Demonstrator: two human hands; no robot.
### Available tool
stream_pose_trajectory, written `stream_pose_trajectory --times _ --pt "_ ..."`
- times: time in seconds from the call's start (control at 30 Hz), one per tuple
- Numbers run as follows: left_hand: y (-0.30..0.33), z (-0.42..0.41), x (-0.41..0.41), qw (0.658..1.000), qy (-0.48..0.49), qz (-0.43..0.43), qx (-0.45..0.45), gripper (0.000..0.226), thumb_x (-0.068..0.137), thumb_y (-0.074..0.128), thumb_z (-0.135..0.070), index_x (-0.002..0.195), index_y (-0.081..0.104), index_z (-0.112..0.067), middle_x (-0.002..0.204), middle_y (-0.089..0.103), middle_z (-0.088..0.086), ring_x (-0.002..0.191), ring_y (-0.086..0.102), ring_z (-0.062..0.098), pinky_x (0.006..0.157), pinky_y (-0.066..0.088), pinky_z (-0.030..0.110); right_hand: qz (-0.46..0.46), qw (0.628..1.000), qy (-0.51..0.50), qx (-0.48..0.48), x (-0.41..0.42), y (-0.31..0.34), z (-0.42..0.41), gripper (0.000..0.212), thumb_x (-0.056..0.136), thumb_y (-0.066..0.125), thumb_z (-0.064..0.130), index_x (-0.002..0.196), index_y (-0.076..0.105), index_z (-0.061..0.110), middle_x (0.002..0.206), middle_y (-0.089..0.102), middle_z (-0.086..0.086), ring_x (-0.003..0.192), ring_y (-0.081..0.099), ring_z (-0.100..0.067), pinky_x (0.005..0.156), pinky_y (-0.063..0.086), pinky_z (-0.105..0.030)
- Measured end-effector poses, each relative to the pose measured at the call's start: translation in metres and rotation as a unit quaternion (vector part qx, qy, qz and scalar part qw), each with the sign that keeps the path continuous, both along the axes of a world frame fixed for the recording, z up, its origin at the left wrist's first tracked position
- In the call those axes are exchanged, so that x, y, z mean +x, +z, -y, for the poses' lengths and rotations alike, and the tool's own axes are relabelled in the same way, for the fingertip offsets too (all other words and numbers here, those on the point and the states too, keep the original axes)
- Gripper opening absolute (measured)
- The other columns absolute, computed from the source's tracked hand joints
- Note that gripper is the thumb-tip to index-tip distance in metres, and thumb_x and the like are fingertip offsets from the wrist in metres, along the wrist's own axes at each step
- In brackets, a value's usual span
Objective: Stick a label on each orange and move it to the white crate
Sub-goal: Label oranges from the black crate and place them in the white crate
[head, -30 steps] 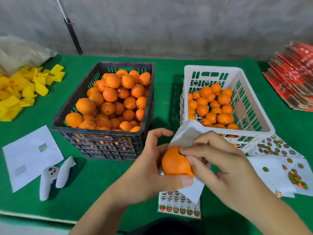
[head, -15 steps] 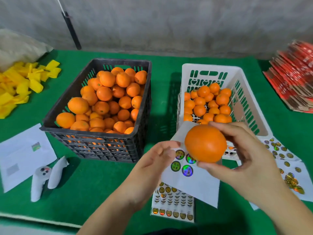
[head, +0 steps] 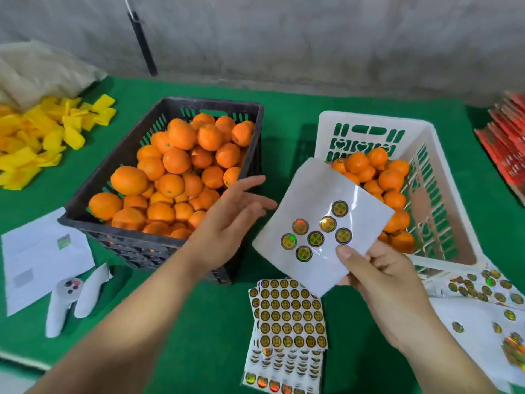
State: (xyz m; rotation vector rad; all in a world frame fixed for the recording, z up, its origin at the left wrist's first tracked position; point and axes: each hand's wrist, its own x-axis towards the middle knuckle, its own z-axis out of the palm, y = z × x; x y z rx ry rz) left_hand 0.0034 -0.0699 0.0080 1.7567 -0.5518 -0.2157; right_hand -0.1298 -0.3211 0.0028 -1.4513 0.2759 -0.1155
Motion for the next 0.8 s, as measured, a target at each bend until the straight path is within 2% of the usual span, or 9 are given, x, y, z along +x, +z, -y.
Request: stream_pose_trajectory --times 0.1,0.2,0.27,0.37,0.43,0.5,0.6,0.7,0.8 --pt "-0.015 -0.033 0.056 0.950 0.101 0.043 0.292 0.040 0.102 0.046 0.003 0.136 0.054 -0.018 0.131 0.066 0.005 0.120 0.062 0.031 0.097 0.052 0.039 0.023 0.998 -0.005 0.064 0.004 -0.003 0.002 0.034 0.090 0.070 0.031 0.121 0.076 0.018 0.123 0.077 -0.014 0.113 0.074 -0.035 0.095 0.061 -0.053" --pt "-0.028 -0.046 0.085 0.782 -0.124 -0.068 0.607 0.048 0.103 0.049 -0.015 0.149 0.048 -0.030 0.150 0.055 0.005 0.131 0.055 0.030 0.108 0.047 0.044 0.023 0.998 0.004 0.065 0.005 -0.004 0.003 0.031 0.092 0.067 0.027 0.121 0.077 0.021 0.123 0.077 -0.011 0.113 0.074 -0.032 0.090 0.063 -0.042" --pt "-0.036 -0.040 0.090 0.726 -0.141 -0.069 0.670 0.052 0.109 0.040 -0.038 0.160 0.030 -0.033 0.163 0.040 0.006 0.142 0.045 0.033 0.115 0.039 0.047 0.024 0.997 0.008 0.071 0.006 -0.003 0.001 0.029 0.092 0.067 0.026 0.118 0.079 0.023 0.120 0.078 -0.010 0.110 0.076 -0.029 0.087 0.062 -0.036" --pt "-0.049 -0.024 0.093 0.699 -0.072 -0.108 0.703 0.065 0.109 0.024 -0.057 0.166 0.009 -0.029 0.173 0.013 0.007 0.158 0.018 0.034 0.123 0.019 0.053 0.028 0.996 0.004 0.079 0.004 -0.001 -0.003 0.029 0.090 0.068 0.026 0.116 0.079 0.022 0.118 0.078 -0.012 0.103 0.077 -0.024 0.082 0.062 -0.031" --pt "-0.049 -0.016 0.094 0.691 -0.049 -0.074 0.717 0.065 0.109 0.035 -0.049 0.165 0.017 -0.019 0.169 0.025 0.013 0.153 0.028 0.040 0.119 0.029 0.054 0.029 0.996 -0.003 0.082 0.002 0.000 -0.004 0.030 0.090 0.068 0.026 0.117 0.079 0.021 0.119 0.078 -0.013 0.102 0.076 -0.023 0.079 0.061 -0.029" --pt "-0.043 -0.022 0.096 0.715 -0.052 -0.018 0.697 0.052 0.106 0.049 -0.037 0.155 0.036 -0.025 0.158 0.044 0.008 0.142 0.047 0.038 0.110 0.045 0.055 0.027 0.996 -0.006 0.090 -0.003 0.001 -0.004 0.031 0.090 0.067 0.025 0.118 0.078 0.020 0.121 0.078 -0.011 0.103 0.076 -0.023 0.079 0.061 -0.029" --pt "-0.038 -0.051 0.101 0.776 -0.038 -0.036 0.628 0.045 0.089 0.067 -0.046 0.126 0.052 -0.025 0.125 0.064 0.003 0.113 0.063 0.029 0.091 0.055 0.047 0.038 0.994 -0.017 0.104 -0.012 0.003 -0.001 0.031 0.090 0.067 0.024 0.118 0.078 0.018 0.120 0.078 -0.011 0.099 0.077 -0.020 0.074 0.061 -0.027" --pt "-0.021 -0.085 0.092 0.889 0.076 -0.090 0.443 0.062 0.071 0.082 -0.054 0.112 0.046 -0.025 0.096 0.059 -0.002 0.081 0.059 0.019 0.062 0.044 0.036 0.042 0.994 -0.022 0.098 -0.021 0.006 0.002 0.030 0.090 0.066 0.024 0.117 0.079 0.022 0.120 0.078 -0.010 0.099 0.076 -0.019 0.073 0.060 -0.026" --pt "0.004 -0.097 0.067 0.966 0.127 -0.065 0.214 0.060 0.083 0.087 -0.034 0.124 0.043 -0.031 0.108 0.053 -0.008 0.088 0.057 0.015 0.067 0.045 0.028 0.046 0.994 -0.019 0.099 -0.028 0.006 0.003 0.030 0.091 0.065 0.025 0.117 0.080 0.024 0.122 0.077 -0.011 0.102 0.076 -0.021 0.074 0.061 -0.029"
